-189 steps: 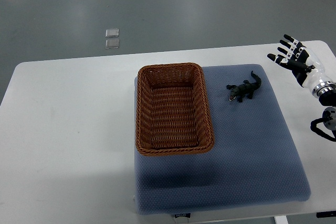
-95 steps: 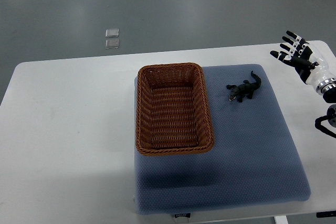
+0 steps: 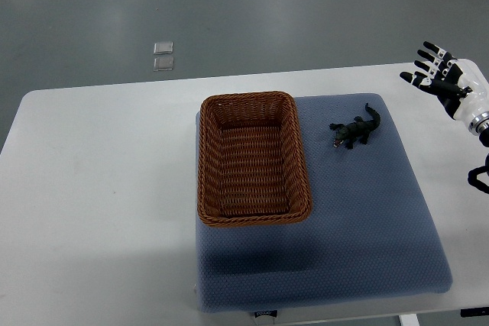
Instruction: Place crocodile in brown basket with right hand
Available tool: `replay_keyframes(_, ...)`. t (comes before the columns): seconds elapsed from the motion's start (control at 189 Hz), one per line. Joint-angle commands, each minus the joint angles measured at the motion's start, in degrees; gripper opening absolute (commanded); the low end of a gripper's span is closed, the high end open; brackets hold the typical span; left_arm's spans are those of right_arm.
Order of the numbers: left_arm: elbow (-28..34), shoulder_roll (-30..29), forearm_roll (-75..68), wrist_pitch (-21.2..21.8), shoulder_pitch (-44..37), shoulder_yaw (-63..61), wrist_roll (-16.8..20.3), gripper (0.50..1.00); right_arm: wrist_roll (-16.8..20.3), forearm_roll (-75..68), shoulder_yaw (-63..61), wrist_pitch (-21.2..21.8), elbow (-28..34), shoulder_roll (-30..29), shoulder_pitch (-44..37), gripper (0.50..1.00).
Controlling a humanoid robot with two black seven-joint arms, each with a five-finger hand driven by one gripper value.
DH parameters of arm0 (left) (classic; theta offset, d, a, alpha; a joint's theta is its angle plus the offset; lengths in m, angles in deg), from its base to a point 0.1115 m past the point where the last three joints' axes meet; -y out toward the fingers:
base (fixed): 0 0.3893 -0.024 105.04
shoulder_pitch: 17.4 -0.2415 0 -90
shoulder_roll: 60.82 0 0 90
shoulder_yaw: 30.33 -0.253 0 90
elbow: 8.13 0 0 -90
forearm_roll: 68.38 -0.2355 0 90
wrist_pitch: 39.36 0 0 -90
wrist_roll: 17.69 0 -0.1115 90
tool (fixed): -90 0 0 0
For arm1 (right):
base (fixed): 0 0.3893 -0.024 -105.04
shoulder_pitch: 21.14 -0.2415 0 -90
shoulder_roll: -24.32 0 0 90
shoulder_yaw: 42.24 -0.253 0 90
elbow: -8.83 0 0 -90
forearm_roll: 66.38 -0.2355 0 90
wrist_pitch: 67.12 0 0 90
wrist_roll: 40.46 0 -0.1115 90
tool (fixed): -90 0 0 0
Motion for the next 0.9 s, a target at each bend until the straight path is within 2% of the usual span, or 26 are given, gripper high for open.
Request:
replay_keyframes(0.0, 0.0, 0.0, -0.01, 0.0, 0.02, -0.03, 0.0, 1.0, 0.0, 0.31, 0.09, 0.8, 0.07, 0.03, -0.09, 0.93)
replay_keyframes(0.47, 0.0, 0.0, -0.01, 0.0, 0.02, 0.05, 0.0, 1.0, -0.09, 0.4, 5.63, 0.8, 0.07, 3.8, -1.67, 0.93)
replay_keyframes(0.892, 0.0, 0.0, -0.01, 0.0, 0.02, -0.03, 0.0, 1.0, -0.35, 4.0, 5.8, 0.89, 1.3, 3.72, -1.76, 0.93)
